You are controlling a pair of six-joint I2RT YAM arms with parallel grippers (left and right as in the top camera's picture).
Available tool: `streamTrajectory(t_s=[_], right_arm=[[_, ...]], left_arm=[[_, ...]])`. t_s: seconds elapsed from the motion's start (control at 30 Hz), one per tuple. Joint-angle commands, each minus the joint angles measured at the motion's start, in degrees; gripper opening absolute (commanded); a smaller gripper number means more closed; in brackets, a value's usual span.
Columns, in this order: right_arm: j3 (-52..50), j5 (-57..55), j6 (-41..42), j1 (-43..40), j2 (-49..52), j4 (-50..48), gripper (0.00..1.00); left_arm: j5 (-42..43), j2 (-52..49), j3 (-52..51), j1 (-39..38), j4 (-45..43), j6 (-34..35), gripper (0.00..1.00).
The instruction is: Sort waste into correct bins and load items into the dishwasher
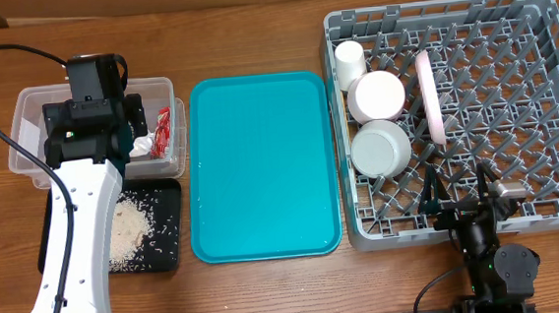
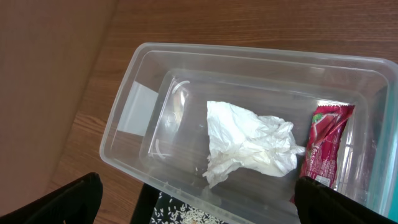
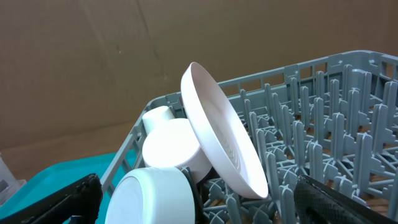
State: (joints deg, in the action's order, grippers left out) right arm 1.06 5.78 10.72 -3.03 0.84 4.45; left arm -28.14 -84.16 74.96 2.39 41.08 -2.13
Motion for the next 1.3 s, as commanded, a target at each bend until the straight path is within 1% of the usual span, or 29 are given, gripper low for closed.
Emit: streamTrajectory(t_s=[0.0, 0.97, 1.1, 1.27], right_arm=[[-0.61, 0.31, 0.48, -0.48, -0.68, -0.31, 1.0], [-0.61, 0.33, 0.46, -0.48, -0.68, -0.31, 1.0], [-0.61, 0.31, 0.46, -0.48, -0.68, -0.31, 1.0], [-0.61, 0.33, 0.48, -0.48, -0.68, -0.31, 1.0]], left_arm=[[-0.74, 0.63, 0.92, 0.2, -0.17, -1.11, 1.0], [-0.76, 0.66, 0.9, 0.17, -0.11, -1.11, 1.0], [-0.35, 3.82, 0.9, -0.46, 0.26, -1.11, 1.0], [-0.35, 12.92, 0.9, -4.0, 1.11, -1.11, 1.0]])
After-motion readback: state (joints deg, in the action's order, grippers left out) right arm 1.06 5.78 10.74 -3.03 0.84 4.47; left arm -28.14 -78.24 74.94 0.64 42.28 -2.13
